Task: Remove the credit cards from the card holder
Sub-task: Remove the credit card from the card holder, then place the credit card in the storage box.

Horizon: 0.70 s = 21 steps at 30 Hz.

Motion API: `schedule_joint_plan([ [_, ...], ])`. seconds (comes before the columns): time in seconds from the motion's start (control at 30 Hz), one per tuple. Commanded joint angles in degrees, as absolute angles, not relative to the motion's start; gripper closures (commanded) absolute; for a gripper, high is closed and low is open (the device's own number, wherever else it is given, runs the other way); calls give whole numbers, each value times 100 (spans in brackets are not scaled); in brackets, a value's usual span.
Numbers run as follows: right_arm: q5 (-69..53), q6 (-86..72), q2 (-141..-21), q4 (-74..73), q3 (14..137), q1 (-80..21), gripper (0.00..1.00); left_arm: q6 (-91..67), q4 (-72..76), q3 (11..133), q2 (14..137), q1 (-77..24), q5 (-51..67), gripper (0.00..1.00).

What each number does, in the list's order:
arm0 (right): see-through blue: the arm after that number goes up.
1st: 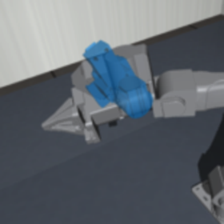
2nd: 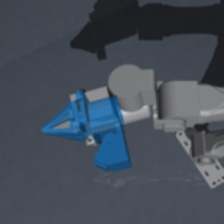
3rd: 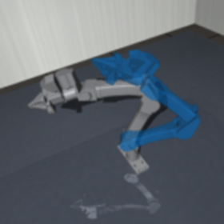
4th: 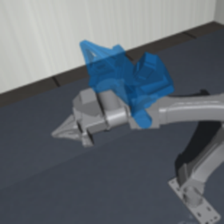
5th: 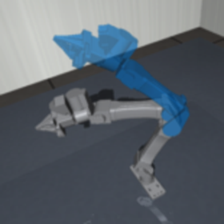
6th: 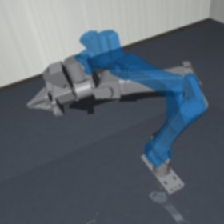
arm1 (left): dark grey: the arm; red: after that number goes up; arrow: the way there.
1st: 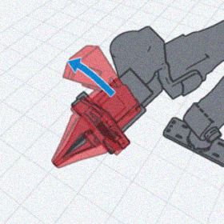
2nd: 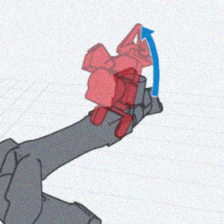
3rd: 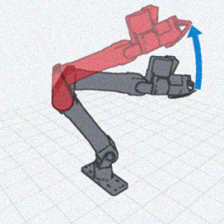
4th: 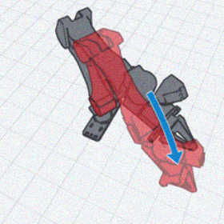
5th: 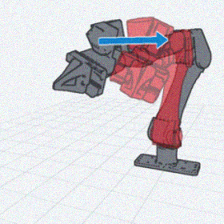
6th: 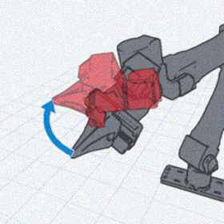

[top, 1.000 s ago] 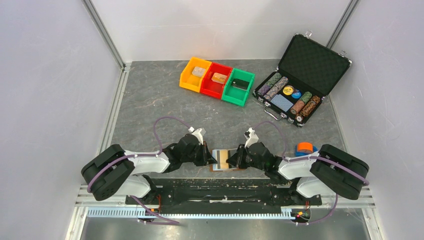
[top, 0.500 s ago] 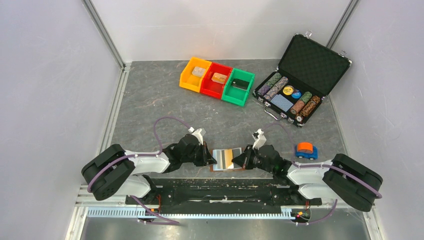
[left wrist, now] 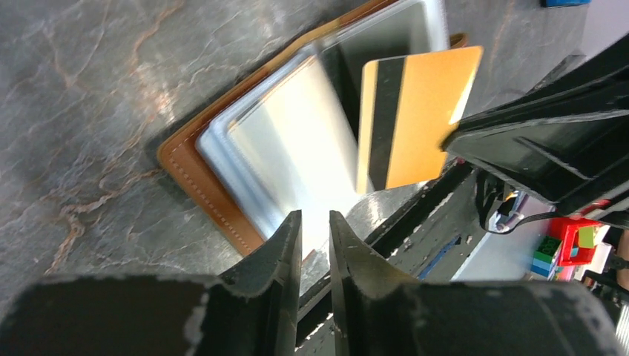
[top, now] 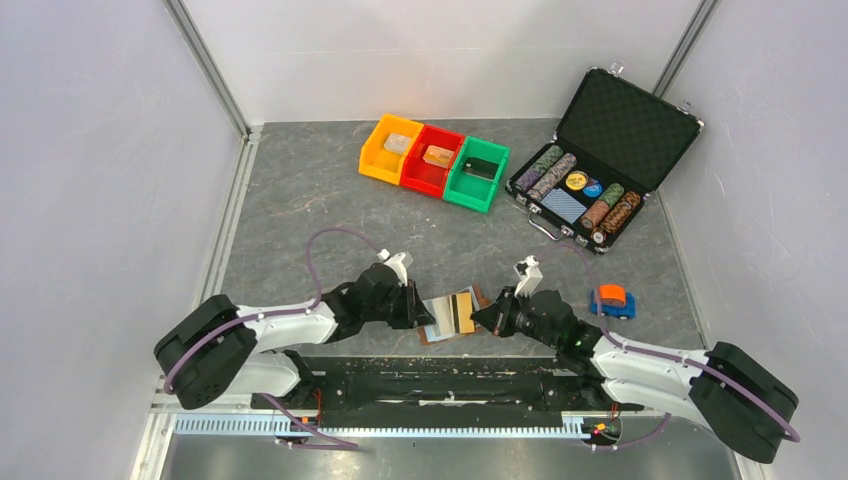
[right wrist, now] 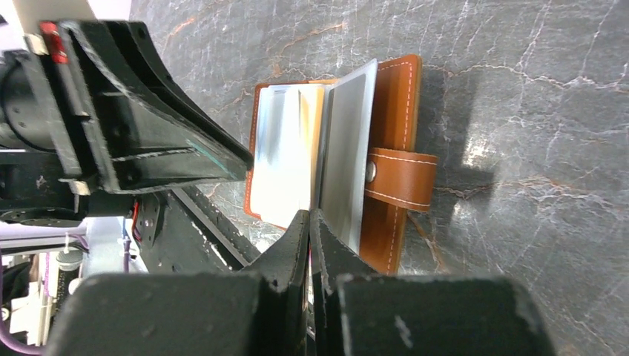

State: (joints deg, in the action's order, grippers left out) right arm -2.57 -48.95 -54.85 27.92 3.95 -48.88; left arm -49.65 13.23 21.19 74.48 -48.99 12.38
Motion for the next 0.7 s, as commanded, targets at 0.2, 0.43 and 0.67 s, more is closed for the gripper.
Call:
schedule_joint_plan([
  [0.2,-237,-4329,-5293,2438,895,-4865,100,-4391,666,2804,6880,-4925,1205,61],
  [0.43,-284,-4969,-5204,2356,1122,-4801,100,-3625,386,3093,6668,-4931,1204,58],
  [0.67,-165,-3492,-5045,2433,1522,-4790,100,-3309,-660,3854,6393,-4957,850,45],
])
